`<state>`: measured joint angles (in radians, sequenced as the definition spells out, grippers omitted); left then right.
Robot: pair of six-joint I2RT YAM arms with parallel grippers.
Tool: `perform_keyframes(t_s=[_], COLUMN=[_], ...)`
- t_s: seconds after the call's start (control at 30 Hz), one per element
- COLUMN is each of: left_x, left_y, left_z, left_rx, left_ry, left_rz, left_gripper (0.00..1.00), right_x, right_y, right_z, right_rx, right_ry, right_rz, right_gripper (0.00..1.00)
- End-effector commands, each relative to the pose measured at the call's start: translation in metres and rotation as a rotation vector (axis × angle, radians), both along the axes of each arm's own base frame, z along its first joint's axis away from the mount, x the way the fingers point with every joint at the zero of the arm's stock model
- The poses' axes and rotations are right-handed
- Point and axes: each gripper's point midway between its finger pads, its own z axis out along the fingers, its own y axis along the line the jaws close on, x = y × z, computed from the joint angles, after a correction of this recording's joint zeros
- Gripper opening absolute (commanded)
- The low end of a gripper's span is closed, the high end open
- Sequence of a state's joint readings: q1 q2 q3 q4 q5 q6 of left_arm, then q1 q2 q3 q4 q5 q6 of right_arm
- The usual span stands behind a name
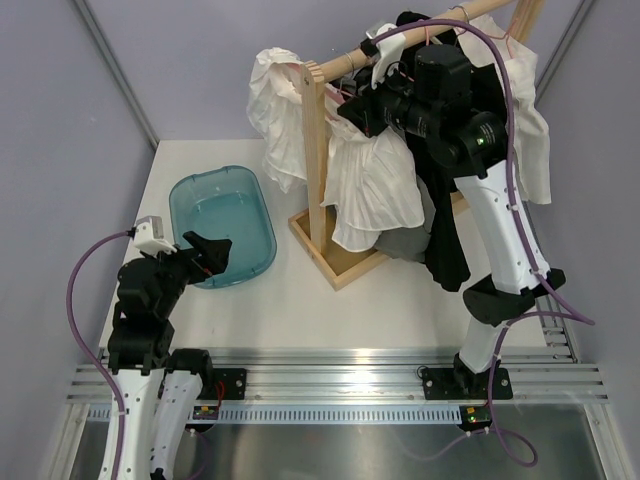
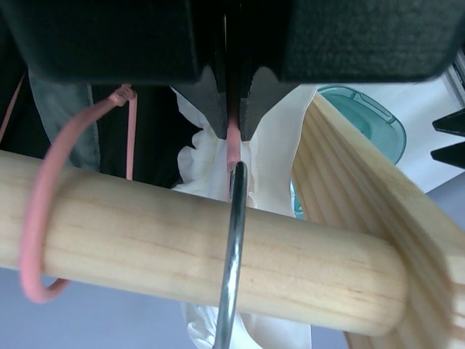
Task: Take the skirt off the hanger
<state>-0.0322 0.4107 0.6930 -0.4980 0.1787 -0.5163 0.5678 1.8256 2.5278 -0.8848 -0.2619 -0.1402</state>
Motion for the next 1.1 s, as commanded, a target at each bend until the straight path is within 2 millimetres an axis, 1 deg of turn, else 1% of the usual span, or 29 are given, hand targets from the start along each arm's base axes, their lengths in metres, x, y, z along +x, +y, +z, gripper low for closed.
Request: perform_keyframes(t_s=[0.0, 0.03, 0.1, 0.17, 0.2, 0.23, 0.3, 0.33, 0.37, 0.4, 0.43, 0.47, 0.5, 0.53, 0.57, 0.6, 0.63, 0.67, 0.7, 0.77, 0.8, 0.87, 0.9, 0.97, 1.03, 1.07], left_x=[0.005, 0.005, 0.006, 0.006, 0.006, 0.005, 0.005, 0.004, 0.004, 0.004, 0.003, 0.003, 0.003, 0.002, 0.001, 0.001, 0.001, 0.001, 0.000, 0.000, 0.000, 0.000, 0.000, 0.000, 0.000, 0.000], left_y=[-0.006, -0.007, -0.007, -0.008, -0.008, -0.008, -0.009, -0.009, -0.009, -0.009, -0.010, -0.010, -0.010, -0.010, -0.010, -0.010, -0.010, -0.010, -0.009, -0.010, -0.010, -0.010, -0.010, -0.011, -0.012, -0.012], left_z=[0.014, 0.014, 0.015, 0.015, 0.015, 0.016, 0.015, 0.015, 0.014, 0.014, 0.014, 0.013, 0.012, 0.012, 0.012, 0.011, 0.010, 0.010, 0.010, 0.009, 0.009, 0.009, 0.010, 0.009, 0.008, 0.008], left_rx=[-0.012, -0.012, -0.014, -0.016, -0.018, -0.019, -0.021, -0.022, -0.023, -0.025, -0.027, -0.028, -0.028, -0.031, -0.031, -0.031, -0.031, -0.031, -0.030, -0.030, -0.030, -0.030, -0.029, -0.029, -0.029, -0.031], left_ry=[-0.058, -0.060, -0.059, -0.057, -0.059, -0.062, -0.060, -0.058, -0.057, -0.057, -0.057, -0.056, -0.055, -0.056, -0.057, -0.057, -0.056, -0.053, -0.053, -0.048, -0.048, -0.050, -0.052, -0.047, -0.044, -0.042], left_rz=[-0.035, -0.036, -0.039, -0.040, -0.044, -0.044, -0.049, -0.048, -0.048, -0.048, -0.049, -0.049, -0.049, -0.048, -0.050, -0.048, -0.050, -0.050, -0.047, -0.048, -0.050, -0.051, -0.053, -0.055, -0.063, -0.064], left_gripper=[0.99, 0.99, 0.99, 0.99, 0.99, 0.99, 0.99, 0.99, 0.99, 0.99, 0.99, 0.99, 0.99, 0.99, 0.99, 0.99, 0.99, 0.99, 0.99, 0.99, 0.99, 0.99, 0.99, 0.99, 0.99, 0.99], right_x=[-0.029, -0.029, -0.033, -0.034, -0.037, -0.035, -0.040, -0.039, -0.039, -0.044, -0.042, -0.044, -0.051, -0.050, -0.053, -0.062, -0.061, -0.064, -0.070, -0.077, -0.082, -0.086, -0.092, -0.098, -0.108, -0.111], right_y=[-0.021, -0.020, -0.022, -0.022, -0.025, -0.025, -0.029, -0.029, -0.032, -0.036, -0.035, -0.038, -0.044, -0.044, -0.046, -0.053, -0.052, -0.054, -0.059, -0.064, -0.069, -0.075, -0.082, -0.090, -0.099, -0.103], right_z=[0.086, 0.084, 0.086, 0.083, 0.085, 0.079, 0.077, 0.068, 0.066, 0.066, 0.052, 0.049, 0.050, 0.034, 0.030, 0.033, 0.015, 0.010, -0.002, -0.016, -0.029, -0.045, -0.060, -0.076, -0.100, -0.105], right_rx=[0.128, 0.125, 0.131, 0.124, 0.125, 0.112, 0.107, 0.096, 0.093, 0.094, 0.080, 0.077, 0.078, 0.052, 0.044, 0.047, 0.019, 0.015, 0.008, -0.003, -0.019, -0.050, -0.069, -0.092, -0.138, -0.149], right_ry=[-0.244, -0.240, -0.245, -0.237, -0.241, -0.231, -0.225, -0.200, -0.190, -0.187, -0.147, -0.138, -0.143, -0.112, -0.107, -0.119, -0.085, -0.072, -0.043, -0.012, 0.011, 0.037, 0.056, 0.089, 0.118, 0.120], right_rz=[-0.006, -0.005, 0.000, 0.000, -0.002, -0.003, -0.004, -0.002, -0.009, -0.009, -0.005, -0.006, -0.006, -0.001, 0.001, 0.002, 0.006, 0.005, 0.002, -0.002, -0.012, -0.025, -0.035, -0.041, -0.045, -0.046], right_gripper=[0.00, 0.00, 0.00, 0.00, 0.00, 0.00, 0.00, 0.00, 0.00, 0.00, 0.00, 0.00, 0.00, 0.00, 0.00, 0.00, 0.00, 0.00, 0.00, 0.00, 0.00, 0.00, 0.00, 0.00, 0.00, 0.00])
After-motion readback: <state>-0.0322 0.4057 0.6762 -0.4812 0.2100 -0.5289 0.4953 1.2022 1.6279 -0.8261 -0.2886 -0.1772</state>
